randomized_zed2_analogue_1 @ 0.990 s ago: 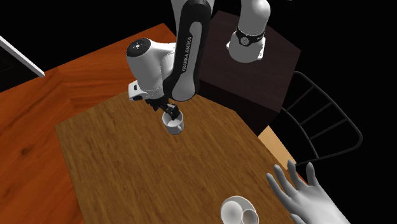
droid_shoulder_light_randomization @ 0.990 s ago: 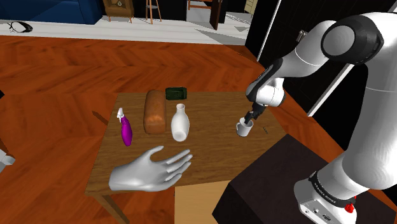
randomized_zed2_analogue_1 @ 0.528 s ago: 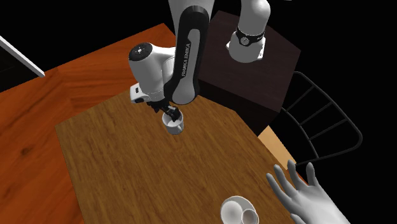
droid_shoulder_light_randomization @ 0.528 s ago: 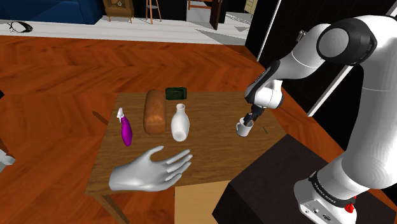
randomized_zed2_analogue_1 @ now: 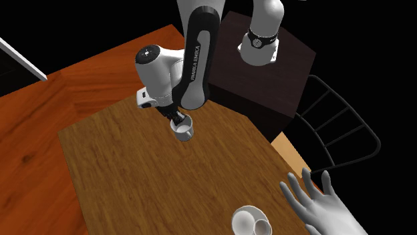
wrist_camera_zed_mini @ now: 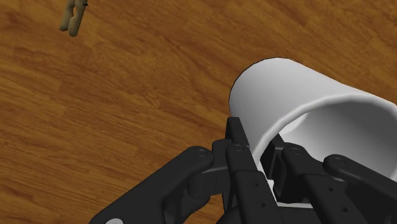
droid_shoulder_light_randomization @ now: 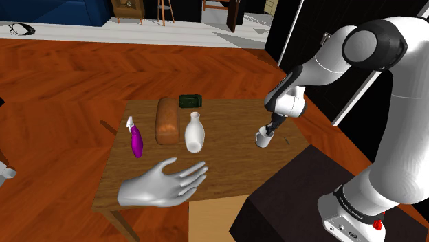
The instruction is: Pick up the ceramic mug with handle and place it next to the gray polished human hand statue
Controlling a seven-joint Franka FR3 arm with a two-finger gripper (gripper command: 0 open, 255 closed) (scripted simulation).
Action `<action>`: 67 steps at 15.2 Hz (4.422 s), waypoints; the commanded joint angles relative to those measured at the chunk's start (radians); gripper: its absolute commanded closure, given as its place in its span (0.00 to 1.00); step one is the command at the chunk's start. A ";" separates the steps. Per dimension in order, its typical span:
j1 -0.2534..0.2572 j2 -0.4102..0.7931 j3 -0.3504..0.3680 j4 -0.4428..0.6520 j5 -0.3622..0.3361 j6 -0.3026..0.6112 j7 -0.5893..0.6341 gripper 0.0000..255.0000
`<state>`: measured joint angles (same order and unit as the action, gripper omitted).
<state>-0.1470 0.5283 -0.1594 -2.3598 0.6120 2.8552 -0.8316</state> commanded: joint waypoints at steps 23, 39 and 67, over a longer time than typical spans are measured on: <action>0.139 -0.263 -0.182 -0.079 -0.221 -0.179 0.185 1.00; 0.183 -0.482 -0.260 -0.078 -0.441 -0.368 0.356 1.00; 0.482 -0.488 0.059 -0.014 -0.507 -0.383 1.030 1.00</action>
<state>0.3214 0.0403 -0.1126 -2.3759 0.1072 2.4720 0.1686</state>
